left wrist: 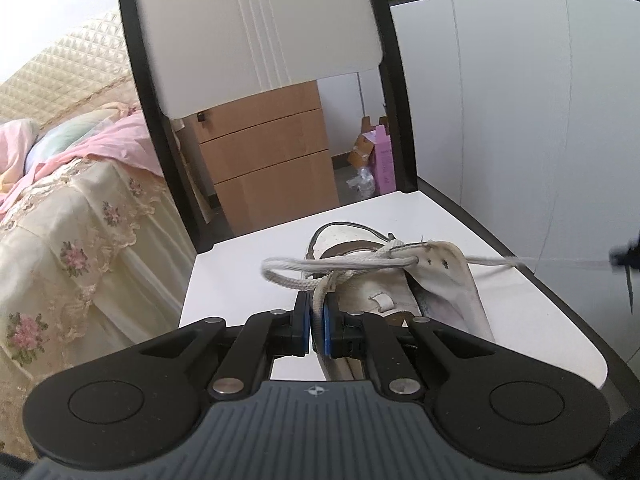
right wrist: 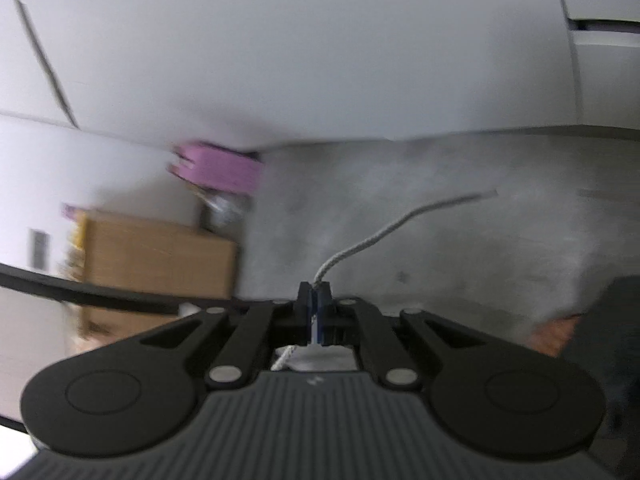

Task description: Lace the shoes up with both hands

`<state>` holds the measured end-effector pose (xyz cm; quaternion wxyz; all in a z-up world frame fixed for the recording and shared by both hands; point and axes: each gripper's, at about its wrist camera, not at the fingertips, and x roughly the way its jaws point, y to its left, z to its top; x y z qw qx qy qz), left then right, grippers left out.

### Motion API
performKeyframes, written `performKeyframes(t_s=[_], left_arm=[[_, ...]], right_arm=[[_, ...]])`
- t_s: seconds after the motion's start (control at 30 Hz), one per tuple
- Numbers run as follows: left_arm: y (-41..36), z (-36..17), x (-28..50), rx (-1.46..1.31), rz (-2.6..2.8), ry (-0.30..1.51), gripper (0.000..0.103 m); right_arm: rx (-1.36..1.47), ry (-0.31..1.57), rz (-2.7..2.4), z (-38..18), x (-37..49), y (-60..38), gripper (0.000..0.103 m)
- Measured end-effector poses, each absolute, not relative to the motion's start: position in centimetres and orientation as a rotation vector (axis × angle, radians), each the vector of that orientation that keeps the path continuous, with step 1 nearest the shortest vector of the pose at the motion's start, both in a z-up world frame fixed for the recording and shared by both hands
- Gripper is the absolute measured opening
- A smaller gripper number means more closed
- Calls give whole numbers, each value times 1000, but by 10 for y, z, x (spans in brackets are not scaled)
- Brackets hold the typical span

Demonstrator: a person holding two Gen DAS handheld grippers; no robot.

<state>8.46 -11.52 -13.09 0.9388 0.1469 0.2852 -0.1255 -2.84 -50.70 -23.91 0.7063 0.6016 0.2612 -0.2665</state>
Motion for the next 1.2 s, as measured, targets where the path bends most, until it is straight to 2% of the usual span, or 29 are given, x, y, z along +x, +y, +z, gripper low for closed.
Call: performKeyframes(t_s=[0.63, 0.9, 0.93, 0.97, 1.0, 1.03, 1.2], left_arm=[[-106, -128, 82, 212, -216, 584, 8], [-105, -129, 69, 190, -242, 535, 8], [-106, -128, 68, 190, -245, 529, 8], [-106, -128, 67, 190, -248, 526, 9], [-105, -128, 67, 187, -251, 526, 9], [-103, -128, 67, 179, -255, 527, 9], [-98, -130, 68, 151, -287, 519, 9]], right_arm=[[1136, 837, -828, -287, -50, -517, 3], [985, 855, -699, -271, -37, -500, 5], [979, 858, -687, -270, -37, -498, 7], [982, 861, -669, -268, -37, -497, 17], [985, 863, -652, -266, -37, -495, 36], [985, 863, -637, -264, -38, -493, 40], [925, 838, -611, -247, -36, -483, 41]])
